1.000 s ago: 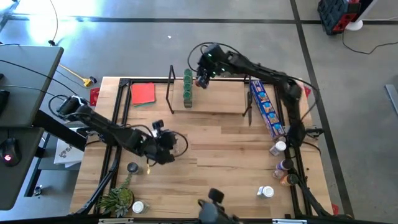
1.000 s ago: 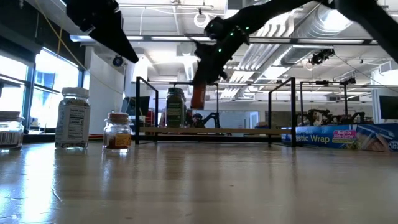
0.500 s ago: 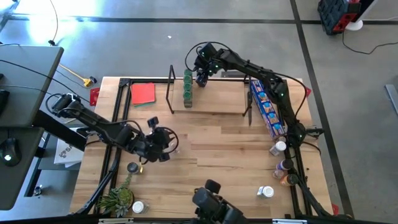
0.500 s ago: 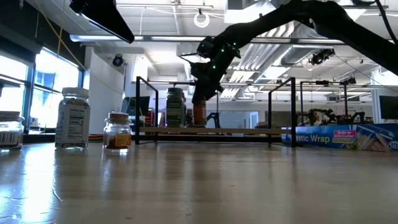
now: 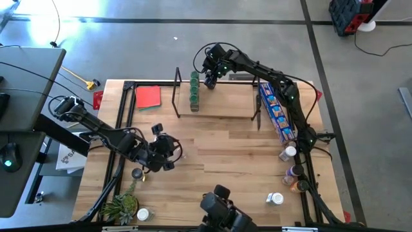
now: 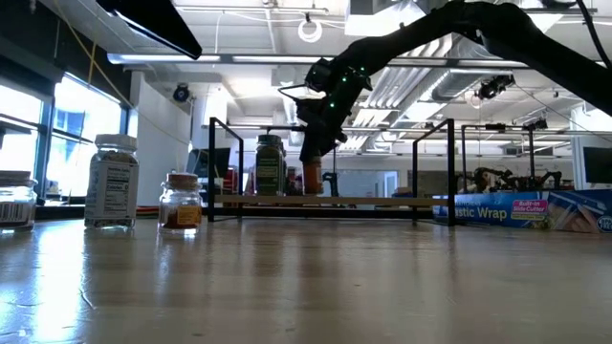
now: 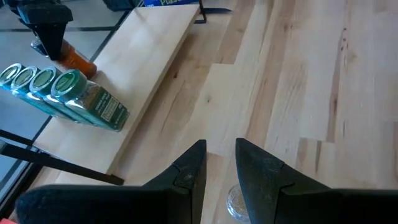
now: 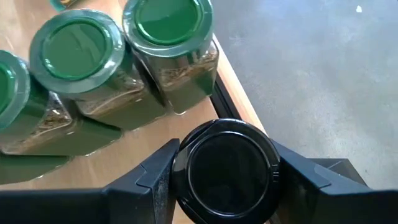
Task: Shelf spices
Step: Put the center black seasoning bottle on the shelf
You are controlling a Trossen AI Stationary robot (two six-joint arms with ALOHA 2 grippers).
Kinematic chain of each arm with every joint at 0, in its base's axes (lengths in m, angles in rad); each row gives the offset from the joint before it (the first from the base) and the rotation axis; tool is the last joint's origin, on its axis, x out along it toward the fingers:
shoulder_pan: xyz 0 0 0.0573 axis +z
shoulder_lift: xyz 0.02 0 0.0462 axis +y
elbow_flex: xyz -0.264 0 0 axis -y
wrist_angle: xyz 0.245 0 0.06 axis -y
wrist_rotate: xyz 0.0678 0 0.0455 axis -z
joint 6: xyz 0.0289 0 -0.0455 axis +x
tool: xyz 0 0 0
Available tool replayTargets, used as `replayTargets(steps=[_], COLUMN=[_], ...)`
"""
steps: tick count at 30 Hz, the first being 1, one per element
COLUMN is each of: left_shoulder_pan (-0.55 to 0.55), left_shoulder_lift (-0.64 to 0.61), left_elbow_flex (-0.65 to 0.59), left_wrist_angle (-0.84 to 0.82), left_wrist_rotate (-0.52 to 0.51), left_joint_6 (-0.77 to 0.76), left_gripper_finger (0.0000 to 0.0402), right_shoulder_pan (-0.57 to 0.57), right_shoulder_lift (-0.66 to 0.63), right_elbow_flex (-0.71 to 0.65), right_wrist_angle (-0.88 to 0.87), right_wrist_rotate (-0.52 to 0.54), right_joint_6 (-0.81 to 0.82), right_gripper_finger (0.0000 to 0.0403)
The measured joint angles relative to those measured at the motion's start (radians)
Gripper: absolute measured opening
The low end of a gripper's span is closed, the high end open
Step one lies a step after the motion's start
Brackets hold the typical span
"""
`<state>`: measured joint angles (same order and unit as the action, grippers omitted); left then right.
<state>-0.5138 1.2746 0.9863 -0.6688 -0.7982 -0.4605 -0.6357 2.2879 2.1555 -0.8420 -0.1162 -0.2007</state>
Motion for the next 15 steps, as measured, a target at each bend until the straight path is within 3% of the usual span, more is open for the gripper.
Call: replayTargets(steps=[4,15], left_shoulder_pan=[0.0,0.0], left_shoulder_lift=[0.0,0.001], left_elbow_flex=[0.0,0.0], left_wrist_angle=[0.0,0.002], left_wrist_rotate=[0.0,-0.001], left_joint_6=[0.0,0.0], left_gripper_finger=[0.008,0.008], right_shoulder_pan=[0.0,0.0], right_shoulder_lift=[0.0,0.022], right_elbow_flex=[0.0,0.0], right_wrist_angle=[0.009,0.019], right_wrist_rotate=[0.0,0.003], right_joint_6=[0.001,0.008], right_gripper_finger=[0.0222,0.0225])
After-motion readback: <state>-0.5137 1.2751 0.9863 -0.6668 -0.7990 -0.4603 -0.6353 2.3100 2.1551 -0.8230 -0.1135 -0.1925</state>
